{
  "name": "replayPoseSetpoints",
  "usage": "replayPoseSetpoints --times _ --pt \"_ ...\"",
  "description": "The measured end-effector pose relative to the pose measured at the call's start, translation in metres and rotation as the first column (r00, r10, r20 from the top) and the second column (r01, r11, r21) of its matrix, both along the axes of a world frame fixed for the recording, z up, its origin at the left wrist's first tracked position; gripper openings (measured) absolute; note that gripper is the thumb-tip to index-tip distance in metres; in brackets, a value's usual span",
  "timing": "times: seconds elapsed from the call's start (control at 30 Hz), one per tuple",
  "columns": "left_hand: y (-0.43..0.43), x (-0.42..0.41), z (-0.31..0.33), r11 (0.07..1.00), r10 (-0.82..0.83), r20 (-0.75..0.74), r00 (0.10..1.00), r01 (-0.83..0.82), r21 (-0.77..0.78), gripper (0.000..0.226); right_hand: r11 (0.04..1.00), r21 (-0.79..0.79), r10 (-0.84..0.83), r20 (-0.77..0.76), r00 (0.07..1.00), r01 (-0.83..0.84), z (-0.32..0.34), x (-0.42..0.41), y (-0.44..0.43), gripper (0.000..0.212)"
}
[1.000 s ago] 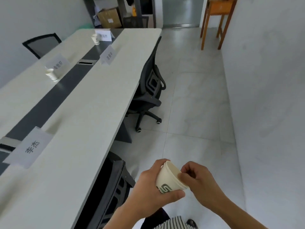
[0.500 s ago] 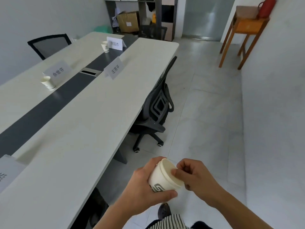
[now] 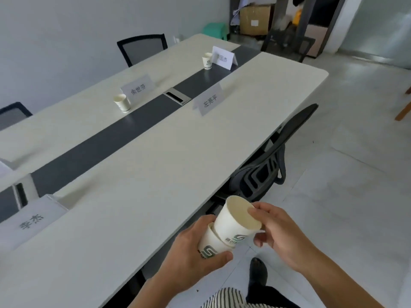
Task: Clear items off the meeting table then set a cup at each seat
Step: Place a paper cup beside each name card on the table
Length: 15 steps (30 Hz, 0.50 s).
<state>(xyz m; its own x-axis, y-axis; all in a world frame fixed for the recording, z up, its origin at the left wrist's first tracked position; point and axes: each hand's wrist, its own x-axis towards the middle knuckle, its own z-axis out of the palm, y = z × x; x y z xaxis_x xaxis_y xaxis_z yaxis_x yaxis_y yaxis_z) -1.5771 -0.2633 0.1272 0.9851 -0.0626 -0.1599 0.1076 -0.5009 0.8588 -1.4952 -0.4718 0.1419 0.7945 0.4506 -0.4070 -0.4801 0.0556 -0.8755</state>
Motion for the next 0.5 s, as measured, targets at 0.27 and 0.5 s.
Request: replayPoseSetpoints --times 0.27,0.5 --pt "0.012 0.027 -0.004 0.931 0.327 0.023 0.945 -0.326 0.166 0.063 0.905 -0.123 0.425 0.224 0.877 -0.407 -0.004 0.087 0.055 0.056" --pt "0.067 0.002 -0.014 0.733 0.680 -0.080 0.729 -0.674 0.095 0.070 0.909 -0.161 0.410 0.197 0.891 -0.383 -0.026 0.138 0.126 0.066"
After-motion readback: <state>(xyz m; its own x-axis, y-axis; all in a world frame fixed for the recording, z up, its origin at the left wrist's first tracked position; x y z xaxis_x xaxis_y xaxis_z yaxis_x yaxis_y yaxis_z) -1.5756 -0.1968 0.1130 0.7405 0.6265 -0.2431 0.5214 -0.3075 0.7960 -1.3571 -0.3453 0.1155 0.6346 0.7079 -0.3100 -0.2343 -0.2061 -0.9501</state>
